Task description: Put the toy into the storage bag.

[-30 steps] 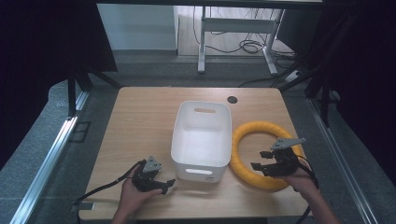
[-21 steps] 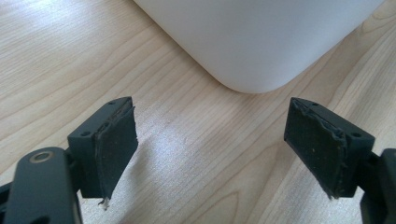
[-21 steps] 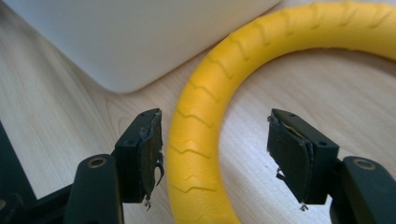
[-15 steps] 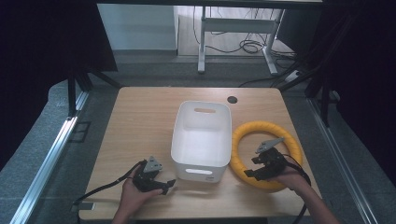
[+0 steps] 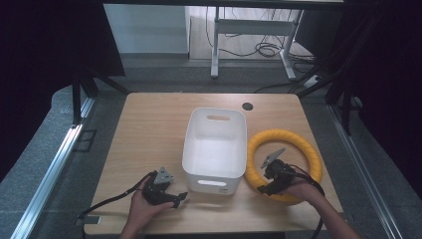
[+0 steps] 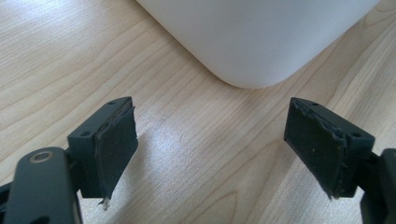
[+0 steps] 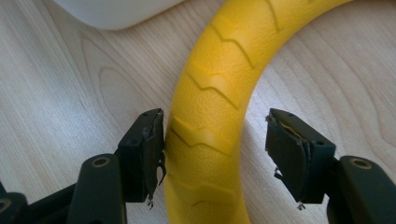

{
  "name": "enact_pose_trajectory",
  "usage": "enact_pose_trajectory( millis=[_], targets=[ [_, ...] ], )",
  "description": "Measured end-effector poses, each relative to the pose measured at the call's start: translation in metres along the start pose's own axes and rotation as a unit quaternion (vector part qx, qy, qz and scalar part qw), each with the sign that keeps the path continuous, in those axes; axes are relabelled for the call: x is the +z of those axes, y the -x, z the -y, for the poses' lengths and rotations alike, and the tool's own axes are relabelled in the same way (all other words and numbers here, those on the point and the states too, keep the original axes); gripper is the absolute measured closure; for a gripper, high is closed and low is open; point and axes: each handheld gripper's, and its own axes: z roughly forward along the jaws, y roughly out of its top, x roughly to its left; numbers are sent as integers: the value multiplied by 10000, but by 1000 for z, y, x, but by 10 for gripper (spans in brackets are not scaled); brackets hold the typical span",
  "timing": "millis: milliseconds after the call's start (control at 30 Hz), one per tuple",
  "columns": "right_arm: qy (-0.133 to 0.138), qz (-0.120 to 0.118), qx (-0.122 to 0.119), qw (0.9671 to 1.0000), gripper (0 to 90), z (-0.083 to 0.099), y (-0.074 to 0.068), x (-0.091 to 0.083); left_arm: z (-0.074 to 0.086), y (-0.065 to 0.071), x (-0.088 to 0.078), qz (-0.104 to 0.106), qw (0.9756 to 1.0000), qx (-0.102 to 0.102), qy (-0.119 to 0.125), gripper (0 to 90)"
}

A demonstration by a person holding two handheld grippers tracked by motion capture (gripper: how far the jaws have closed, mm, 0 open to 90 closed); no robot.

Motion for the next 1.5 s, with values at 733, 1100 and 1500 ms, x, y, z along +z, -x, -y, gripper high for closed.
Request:
enact_pose_trajectory(
  millis=[733,1100,1500],
  targets=[
    [-806,6,-326,9962,424,-14,-5,16,0,0,1,10,10000,-17,-24,174],
    [-885,-57,-265,9957,452,-13,-4,23,1,0,3,46,10000,8,-77,173],
    [-804,-418,12,9959,488,-10,6,19,0,0,1,76,10000,-13,-35,173]
  ],
)
